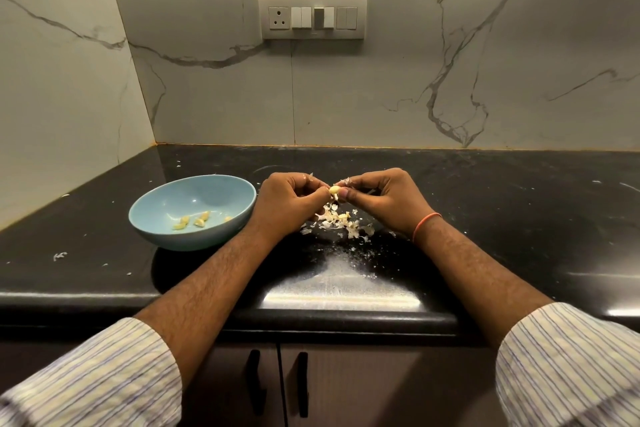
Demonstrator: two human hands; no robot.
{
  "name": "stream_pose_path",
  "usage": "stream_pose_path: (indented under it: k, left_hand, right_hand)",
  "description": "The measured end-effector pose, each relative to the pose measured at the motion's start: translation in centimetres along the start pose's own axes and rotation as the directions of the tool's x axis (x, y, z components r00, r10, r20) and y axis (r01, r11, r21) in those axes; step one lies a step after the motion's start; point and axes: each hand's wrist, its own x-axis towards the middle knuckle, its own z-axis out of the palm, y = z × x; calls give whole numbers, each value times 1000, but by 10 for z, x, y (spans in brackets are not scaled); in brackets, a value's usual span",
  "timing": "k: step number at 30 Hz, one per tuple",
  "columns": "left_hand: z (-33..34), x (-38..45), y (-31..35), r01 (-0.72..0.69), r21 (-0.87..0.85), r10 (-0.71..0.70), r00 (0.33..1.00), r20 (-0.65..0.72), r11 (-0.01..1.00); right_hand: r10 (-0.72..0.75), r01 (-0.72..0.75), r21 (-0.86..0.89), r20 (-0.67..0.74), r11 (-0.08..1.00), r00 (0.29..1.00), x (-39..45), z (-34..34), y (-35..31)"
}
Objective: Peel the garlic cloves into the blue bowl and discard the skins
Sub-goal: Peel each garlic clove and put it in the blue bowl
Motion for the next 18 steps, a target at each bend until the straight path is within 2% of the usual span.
stream_pose_path:
  k: [7, 14, 18]
  left_hand:
    - [1, 0, 2, 17, -65, -15, 999, 31, 998]
    - [2, 1, 1, 21, -70, -18, 999, 47, 997]
    - [4, 1, 0, 21, -53, -17, 996, 89, 998]
  right_hand:
    - [33, -31, 44, -46, 999, 998, 1, 0, 1]
    - [36, -33, 109, -27, 994, 999, 2, -1, 2]
    - [85, -81, 174, -12, 981, 996, 2, 0, 4]
